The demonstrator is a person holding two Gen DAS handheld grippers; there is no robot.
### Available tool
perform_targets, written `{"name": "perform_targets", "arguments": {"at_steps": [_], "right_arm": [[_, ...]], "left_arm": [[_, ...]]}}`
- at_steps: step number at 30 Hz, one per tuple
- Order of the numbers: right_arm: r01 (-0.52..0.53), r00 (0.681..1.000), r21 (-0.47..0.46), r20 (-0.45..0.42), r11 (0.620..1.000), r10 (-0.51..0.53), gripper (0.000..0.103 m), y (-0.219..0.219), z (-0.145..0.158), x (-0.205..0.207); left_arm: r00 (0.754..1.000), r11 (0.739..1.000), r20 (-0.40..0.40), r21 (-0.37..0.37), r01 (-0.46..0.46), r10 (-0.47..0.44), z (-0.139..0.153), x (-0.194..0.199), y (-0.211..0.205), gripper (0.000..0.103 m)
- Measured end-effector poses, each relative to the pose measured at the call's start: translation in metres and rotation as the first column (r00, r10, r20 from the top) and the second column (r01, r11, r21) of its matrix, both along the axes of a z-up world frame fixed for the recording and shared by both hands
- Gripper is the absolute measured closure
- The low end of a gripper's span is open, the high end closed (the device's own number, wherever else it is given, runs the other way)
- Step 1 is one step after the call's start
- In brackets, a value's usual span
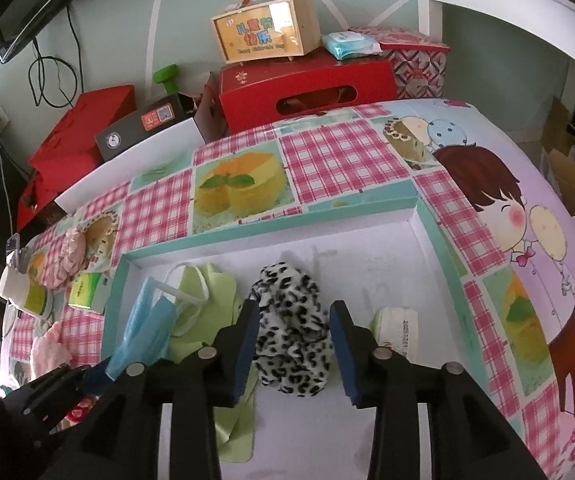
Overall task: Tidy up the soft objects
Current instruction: 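Open the right tool to drop the scrunchie in the tray while the left releases the mask, then withdraw both tools from the tray toward the pink fluffy towel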
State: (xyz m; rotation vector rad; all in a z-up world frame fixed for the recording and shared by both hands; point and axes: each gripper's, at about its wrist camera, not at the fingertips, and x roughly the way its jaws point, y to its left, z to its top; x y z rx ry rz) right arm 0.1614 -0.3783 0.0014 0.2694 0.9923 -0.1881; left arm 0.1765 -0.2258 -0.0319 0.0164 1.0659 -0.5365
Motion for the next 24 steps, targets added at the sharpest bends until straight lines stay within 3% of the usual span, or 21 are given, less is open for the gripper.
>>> {"name": "perform_targets", "arguments": {"at_steps": [5,13,17,19,24], "right_arm": [[0.014,1.000,0.005,0.005,1.000,-0.014,0.058,-0.003,0.002,-0.001],[0.032,0.999,-0.009,0.000,0.999,-0.032,0.039,-0.006,0.001,-0.001],[0.031,0.999,-0.026,-0.013,0.999,-0.032,0.039,-0.005,0.000,0.000],[0.030,0.999,-0.037,-0.021,0.999,-0.031,0.029,-0.004,-0.002,0.001],[0.020,0.999,-0.068,-0.033,0.997,-0.022,0.024,0.000,-0.003,0.003]], "left_arm": [[1.000,1.000,-0.004,-0.022,0.011,-0.011,0.007,-0.005,0.001,0.059],[0.998,0.998,0.039,-0.045,-0.039,0.040,0.030,-0.006,0.025,0.042],[0.993,0.992,0.047,-0.055,-0.110,0.112,0.036,0.000,0.045,0.034],[0.983,0.984,0.051,-0.039,-0.174,0.175,0.035,0.006,0.058,0.031],[0.955,0.956,0.042,-0.006,-0.295,0.294,0.027,0.016,0.086,0.024]]}}
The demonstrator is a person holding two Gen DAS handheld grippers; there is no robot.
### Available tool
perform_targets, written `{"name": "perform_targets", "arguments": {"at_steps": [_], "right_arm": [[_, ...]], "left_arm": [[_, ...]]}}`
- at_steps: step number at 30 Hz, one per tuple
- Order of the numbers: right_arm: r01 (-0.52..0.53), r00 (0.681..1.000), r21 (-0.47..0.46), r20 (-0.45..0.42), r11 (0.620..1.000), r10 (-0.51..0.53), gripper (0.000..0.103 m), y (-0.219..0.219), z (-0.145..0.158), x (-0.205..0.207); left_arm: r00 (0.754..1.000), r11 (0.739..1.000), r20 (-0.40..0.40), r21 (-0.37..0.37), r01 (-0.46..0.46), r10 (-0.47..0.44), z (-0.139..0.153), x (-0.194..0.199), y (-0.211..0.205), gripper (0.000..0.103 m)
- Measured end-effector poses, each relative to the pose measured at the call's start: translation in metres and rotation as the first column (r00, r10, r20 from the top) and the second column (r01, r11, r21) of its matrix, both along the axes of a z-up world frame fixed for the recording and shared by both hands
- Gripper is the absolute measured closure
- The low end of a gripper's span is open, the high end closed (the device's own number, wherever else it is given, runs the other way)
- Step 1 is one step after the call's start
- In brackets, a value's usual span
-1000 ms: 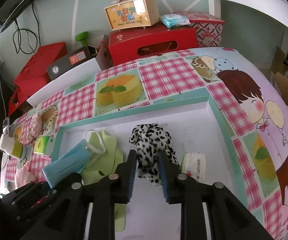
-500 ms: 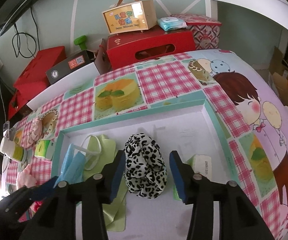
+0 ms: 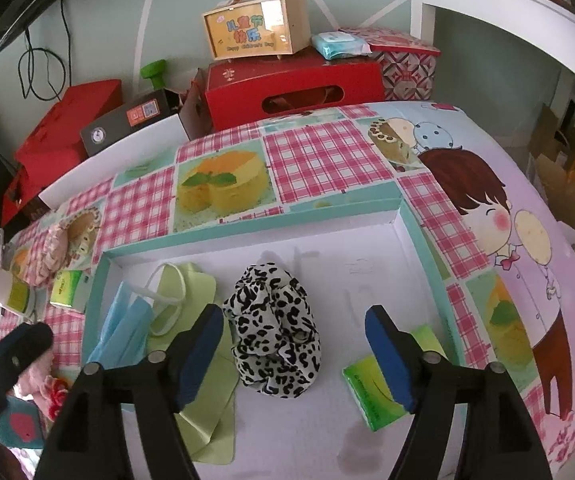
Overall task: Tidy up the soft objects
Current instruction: 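Withdraw both tools from the tray toward the pink fluffy towel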
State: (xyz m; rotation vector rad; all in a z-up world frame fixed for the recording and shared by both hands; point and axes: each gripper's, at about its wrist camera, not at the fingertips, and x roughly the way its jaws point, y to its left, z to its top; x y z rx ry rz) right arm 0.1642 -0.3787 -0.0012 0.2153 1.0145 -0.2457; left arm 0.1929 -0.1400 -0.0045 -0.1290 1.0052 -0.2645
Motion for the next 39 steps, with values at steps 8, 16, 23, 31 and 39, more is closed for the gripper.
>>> {"name": "perform_targets", "arguments": {"at_steps": [8,16,23,31,39], "right_arm": [[-0.012,1.000,-0.029,0.010,1.000,0.012,0.001,0.004,0.000,0.001],[-0.019,1.000,-0.031,0.015,0.999,0.020,0.000,0.006,0.000,0.001],[-0.017,1.000,-0.048,0.001,0.999,0.017,0.000,0.008,-0.001,0.002],[0.004,1.000,-0.080,0.002,0.997,-0.003,0.000,0.009,0.010,-0.001],[-0.001,1.000,-0.097,0.030,0.995,0.004,0.000,0.020,0.026,-0.005]], "left_arm": [[0.991,0.990,0.031,0.044,-0.134,0.133,-0.006,0.006,0.026,0.001],[0.984,0.983,0.024,0.043,-0.176,0.175,-0.013,0.010,0.037,0.001],[0.987,0.986,0.004,0.033,-0.163,0.163,-0.015,0.011,0.036,0.001],[0.991,0.989,-0.012,0.066,-0.129,0.130,-0.013,0.010,0.038,0.001],[0.989,0.988,-0.044,0.067,-0.140,0.143,-0.007,0.009,0.057,0.001]]}}
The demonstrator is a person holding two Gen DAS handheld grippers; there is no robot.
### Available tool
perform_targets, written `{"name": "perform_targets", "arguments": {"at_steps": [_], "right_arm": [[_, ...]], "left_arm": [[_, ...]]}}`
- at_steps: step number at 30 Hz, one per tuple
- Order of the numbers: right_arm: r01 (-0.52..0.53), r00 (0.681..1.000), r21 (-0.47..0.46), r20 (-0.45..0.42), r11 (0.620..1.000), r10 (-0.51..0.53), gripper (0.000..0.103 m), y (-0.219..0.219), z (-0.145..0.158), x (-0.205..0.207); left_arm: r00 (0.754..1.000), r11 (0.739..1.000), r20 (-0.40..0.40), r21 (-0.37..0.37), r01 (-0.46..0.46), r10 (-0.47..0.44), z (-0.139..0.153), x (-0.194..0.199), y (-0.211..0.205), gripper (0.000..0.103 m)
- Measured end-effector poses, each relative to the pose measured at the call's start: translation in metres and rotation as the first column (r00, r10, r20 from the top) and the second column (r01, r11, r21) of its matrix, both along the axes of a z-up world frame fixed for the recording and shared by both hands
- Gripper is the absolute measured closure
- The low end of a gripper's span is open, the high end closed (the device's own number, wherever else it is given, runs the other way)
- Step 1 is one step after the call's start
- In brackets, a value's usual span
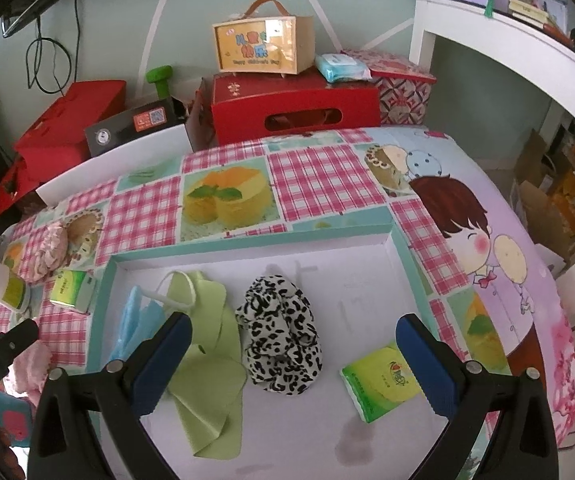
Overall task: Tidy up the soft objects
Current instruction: 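Withdraw both tools from the tray toward the pink fluffy towel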
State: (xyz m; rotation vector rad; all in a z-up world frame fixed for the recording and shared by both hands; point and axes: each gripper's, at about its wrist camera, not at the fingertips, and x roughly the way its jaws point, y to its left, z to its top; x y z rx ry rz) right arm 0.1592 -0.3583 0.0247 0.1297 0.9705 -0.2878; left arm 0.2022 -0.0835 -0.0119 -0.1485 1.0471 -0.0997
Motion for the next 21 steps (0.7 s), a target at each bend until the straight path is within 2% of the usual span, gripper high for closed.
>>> {"name": "perform_targets", "arguments": {"at_steps": [5,11,15,21], "right_arm": [[-0.033,0.999,-0.008,0.023,0.999,0.034,0.000,0.017,0.006,0.003],[-0.141,0.990,-0.018,0.003,0.990,0.141,0.000,0.052,0.005,0.009],[-0.212,0.977,-0.011,0.009,0.977,0.212,0.000,0.074,0.009,0.008],[-0.321,0.947,0.003,0.010,0.947,0.321,0.000,0.111,0.010,0.007]], "left_arm": [[0.999,0.999,-0.016,0.022,-0.031,0.032,0.002,-0.001,0.017,0.001],[0.995,0.995,-0.022,-0.009,-0.096,0.096,0.011,-0.004,0.049,0.001],[0.989,0.990,-0.036,0.014,-0.143,0.143,0.013,-0.005,0.067,0.001],[0.980,0.982,-0.056,0.000,-0.189,0.188,0.015,-0.009,0.086,0.001]]}}
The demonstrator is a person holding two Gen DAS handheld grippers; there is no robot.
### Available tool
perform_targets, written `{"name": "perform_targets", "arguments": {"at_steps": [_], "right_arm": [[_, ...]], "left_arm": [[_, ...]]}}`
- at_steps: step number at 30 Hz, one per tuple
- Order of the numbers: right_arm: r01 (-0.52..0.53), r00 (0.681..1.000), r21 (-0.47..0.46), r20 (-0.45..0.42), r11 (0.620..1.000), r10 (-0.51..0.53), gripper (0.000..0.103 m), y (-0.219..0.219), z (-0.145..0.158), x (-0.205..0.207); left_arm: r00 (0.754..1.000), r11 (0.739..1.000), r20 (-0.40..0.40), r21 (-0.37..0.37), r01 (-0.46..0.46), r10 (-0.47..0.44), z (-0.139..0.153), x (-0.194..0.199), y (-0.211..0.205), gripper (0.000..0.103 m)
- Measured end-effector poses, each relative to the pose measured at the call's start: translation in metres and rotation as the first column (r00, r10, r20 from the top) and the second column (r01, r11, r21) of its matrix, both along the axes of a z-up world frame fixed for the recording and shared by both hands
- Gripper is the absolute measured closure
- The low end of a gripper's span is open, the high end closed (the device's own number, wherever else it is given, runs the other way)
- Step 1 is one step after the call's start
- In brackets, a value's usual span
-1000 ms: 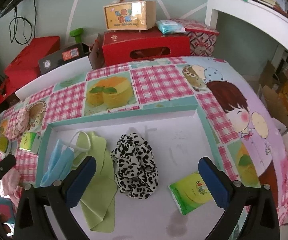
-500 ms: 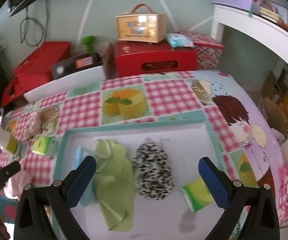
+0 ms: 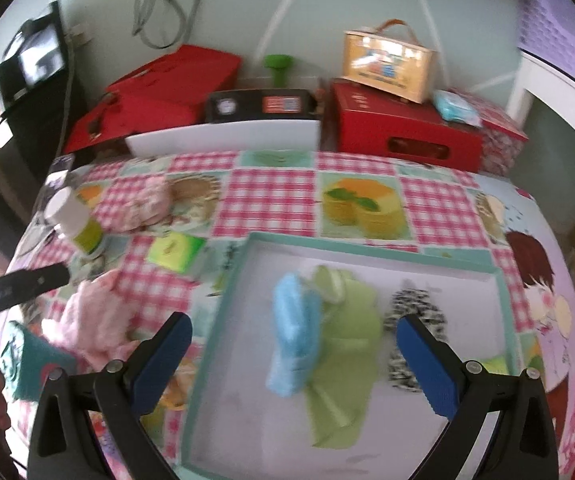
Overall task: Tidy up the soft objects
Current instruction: 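Withdraw both tools from the tray toward the pink fluffy towel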
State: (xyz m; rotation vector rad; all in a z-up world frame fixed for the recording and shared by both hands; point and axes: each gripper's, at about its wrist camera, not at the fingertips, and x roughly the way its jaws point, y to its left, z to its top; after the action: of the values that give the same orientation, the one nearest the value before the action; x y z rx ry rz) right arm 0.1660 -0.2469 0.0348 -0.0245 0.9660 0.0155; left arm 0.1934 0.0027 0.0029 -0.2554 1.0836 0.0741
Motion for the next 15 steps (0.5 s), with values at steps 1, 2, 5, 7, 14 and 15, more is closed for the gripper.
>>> {"name": "perform_targets", "arguments": {"at_steps": [1,2,5,7,14,15], "right_arm": [[-0.024,1.000,0.003,-0.002,1.000,0.024,0.000,0.007,-0.001,0.000],[-0.049,0.999,0.005,-0.005,0.999,0.049,0.000,0.015,-0.002,0.000],[-0.113,0.993,0.010,-0.017,0.994,0.114,0.000,0.034,-0.006,-0.002],[-0.154,0.988,0.010,-0.031,0.988,0.154,0.000,0.047,-0.012,-0.002],[-0.250,0.965,0.000,-0.081,0.968,0.249,0.000,0.079,-0.036,-0.006],[-0.261,0.962,-0.001,-0.085,0.965,0.260,0.000,0.082,-0.038,-0.007]], "left_arm": [[1.000,1.000,-0.003,-0.003,-0.003,0.003,0.000,0.000,0.001,0.001],[1.000,1.000,-0.006,-0.006,-0.003,0.003,-0.001,0.000,0.002,0.001],[1.000,1.000,-0.016,-0.011,0.006,-0.007,-0.003,0.000,0.001,0.001],[1.000,1.000,-0.025,-0.018,0.017,-0.018,-0.005,0.001,0.000,0.001],[0.997,0.998,-0.049,-0.040,0.054,-0.056,-0.014,0.005,-0.007,0.001],[0.997,0.997,-0.047,-0.041,0.060,-0.062,-0.014,0.005,-0.008,0.001]]}}
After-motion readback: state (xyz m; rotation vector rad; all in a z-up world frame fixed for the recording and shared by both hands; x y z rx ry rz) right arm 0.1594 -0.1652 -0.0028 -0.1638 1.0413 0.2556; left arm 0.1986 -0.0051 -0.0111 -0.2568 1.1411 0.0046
